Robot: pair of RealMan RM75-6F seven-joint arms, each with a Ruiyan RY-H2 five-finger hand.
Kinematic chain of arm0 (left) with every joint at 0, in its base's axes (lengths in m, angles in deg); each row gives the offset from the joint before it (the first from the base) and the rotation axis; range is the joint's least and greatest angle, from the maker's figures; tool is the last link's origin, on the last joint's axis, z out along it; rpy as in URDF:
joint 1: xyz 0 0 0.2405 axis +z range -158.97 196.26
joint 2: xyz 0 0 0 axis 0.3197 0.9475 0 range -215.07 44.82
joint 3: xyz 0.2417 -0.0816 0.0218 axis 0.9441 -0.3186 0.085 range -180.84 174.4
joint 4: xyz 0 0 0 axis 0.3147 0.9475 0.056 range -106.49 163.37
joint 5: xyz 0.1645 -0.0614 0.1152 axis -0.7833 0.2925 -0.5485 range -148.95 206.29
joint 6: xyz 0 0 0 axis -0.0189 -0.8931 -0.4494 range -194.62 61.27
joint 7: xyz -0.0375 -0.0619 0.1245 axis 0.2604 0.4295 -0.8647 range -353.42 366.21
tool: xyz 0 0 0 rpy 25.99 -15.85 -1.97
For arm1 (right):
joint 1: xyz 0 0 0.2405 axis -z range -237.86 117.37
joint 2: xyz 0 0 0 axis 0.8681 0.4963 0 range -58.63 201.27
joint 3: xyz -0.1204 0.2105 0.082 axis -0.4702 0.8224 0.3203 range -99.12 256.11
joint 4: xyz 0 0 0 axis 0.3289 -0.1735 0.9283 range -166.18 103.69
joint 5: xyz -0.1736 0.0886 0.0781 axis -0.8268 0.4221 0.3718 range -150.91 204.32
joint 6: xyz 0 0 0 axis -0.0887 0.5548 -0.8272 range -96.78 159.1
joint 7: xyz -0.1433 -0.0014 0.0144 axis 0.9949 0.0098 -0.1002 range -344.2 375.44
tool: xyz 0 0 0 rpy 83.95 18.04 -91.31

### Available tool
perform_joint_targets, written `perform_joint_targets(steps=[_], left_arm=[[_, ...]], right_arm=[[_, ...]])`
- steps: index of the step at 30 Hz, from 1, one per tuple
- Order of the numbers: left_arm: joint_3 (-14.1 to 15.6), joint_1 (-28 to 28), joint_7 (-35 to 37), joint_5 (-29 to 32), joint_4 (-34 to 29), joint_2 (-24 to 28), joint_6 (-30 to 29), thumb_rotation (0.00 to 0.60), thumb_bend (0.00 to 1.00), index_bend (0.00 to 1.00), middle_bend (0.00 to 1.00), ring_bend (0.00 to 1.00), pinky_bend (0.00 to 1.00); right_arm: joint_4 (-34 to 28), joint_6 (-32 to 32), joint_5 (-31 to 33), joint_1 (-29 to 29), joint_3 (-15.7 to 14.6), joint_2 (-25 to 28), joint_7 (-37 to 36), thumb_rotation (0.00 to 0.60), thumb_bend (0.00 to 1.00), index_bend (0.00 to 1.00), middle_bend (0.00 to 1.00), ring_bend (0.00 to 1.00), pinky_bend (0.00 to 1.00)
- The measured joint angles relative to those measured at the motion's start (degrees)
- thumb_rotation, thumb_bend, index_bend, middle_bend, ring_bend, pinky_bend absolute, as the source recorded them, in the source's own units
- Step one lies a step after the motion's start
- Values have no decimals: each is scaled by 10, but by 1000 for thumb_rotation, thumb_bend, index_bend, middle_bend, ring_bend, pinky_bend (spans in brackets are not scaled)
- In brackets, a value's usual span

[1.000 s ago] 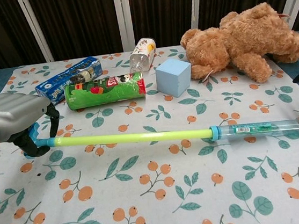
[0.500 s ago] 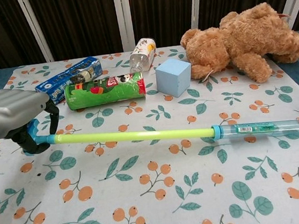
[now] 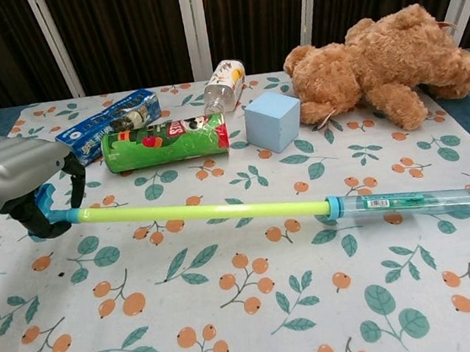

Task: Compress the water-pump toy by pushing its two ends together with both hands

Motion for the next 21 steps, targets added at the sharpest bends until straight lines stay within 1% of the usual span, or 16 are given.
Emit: perform_joint_targets(steps=[13,21], left_arm=[[2,0,7,1,2,2,1,600,454,585,226,117,249],[2,-1,9,1,3,3,2,600,454,585,226,117,249]], right_arm=[[12,2,6,-3,-6,-13,10,600,328,365,14,0,0],[19,-2,-13,-5,-6,-26,5,600,329,403,30,0,0]])
